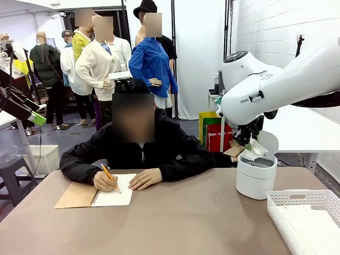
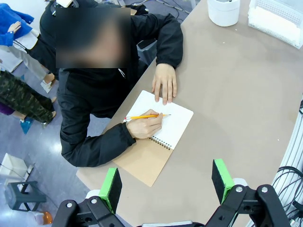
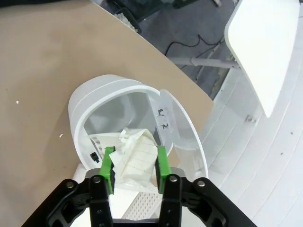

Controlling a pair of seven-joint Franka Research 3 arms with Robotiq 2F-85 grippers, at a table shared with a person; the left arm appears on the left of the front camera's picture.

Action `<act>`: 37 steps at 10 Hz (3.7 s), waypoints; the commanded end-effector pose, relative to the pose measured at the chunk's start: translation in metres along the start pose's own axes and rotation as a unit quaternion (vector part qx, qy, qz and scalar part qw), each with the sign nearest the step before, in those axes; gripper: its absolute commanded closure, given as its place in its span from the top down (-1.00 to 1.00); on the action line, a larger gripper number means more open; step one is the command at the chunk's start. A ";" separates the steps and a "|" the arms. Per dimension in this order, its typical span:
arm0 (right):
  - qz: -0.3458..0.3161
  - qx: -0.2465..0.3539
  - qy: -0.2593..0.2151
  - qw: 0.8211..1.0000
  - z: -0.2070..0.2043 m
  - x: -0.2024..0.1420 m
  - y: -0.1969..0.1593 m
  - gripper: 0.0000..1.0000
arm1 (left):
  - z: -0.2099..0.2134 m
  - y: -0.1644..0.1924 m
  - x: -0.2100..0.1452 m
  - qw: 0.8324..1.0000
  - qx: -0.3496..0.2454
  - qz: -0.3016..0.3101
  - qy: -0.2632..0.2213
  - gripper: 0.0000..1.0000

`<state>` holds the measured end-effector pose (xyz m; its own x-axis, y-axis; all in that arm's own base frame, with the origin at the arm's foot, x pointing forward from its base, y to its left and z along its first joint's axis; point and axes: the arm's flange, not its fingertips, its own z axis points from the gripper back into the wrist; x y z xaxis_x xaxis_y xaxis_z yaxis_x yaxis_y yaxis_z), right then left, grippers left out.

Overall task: Sort the paper based on its condition.
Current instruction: If a person hands you a paper, place it in the Organizing basket , and if it's crumpled, put it in the Trash can.

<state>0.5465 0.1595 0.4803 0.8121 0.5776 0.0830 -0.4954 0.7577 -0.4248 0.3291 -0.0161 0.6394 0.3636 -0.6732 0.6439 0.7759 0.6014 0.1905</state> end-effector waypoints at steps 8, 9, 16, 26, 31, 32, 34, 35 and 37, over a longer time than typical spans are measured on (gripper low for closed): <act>0.000 0.009 0.001 1.000 0.006 -0.009 0.007 1.00 | 0.001 0.001 -0.001 1.000 -0.002 0.001 -0.003 1.00; -0.004 0.026 -0.009 1.000 0.010 -0.012 0.008 1.00 | 0.001 0.001 -0.001 1.000 -0.002 0.001 -0.003 1.00; 0.000 0.003 0.001 1.000 0.007 -0.002 0.004 1.00 | 0.001 0.001 -0.001 1.000 -0.002 0.001 -0.003 1.00; 0.068 0.221 -0.228 0.946 0.141 -0.041 0.066 1.00 | 0.001 0.001 -0.001 1.000 -0.002 0.001 -0.003 1.00; 0.035 0.274 -0.293 0.915 0.188 -0.060 0.073 1.00 | 0.001 0.001 -0.001 1.000 -0.002 0.001 -0.003 1.00; 0.047 0.314 -0.287 0.904 0.191 -0.062 0.070 1.00 | 0.001 0.001 -0.001 1.000 -0.002 0.001 -0.003 1.00; 0.038 0.267 -0.244 0.932 0.178 -0.050 0.054 1.00 | 0.001 0.001 -0.001 1.000 -0.002 0.001 -0.003 1.00; 0.030 0.298 -0.277 0.913 0.198 -0.056 0.074 1.00 | 0.001 0.001 -0.001 1.000 -0.002 0.001 -0.003 1.00; 0.030 0.298 -0.277 0.913 0.198 -0.056 0.074 1.00 | 0.001 0.001 -0.001 1.000 -0.002 0.001 -0.003 1.00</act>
<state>0.4050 0.2413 0.6221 0.5849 0.5733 0.5738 -0.7481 0.6547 0.1085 0.3291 -0.0161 0.6393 0.3638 -0.6733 0.6437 0.7760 0.6013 0.1904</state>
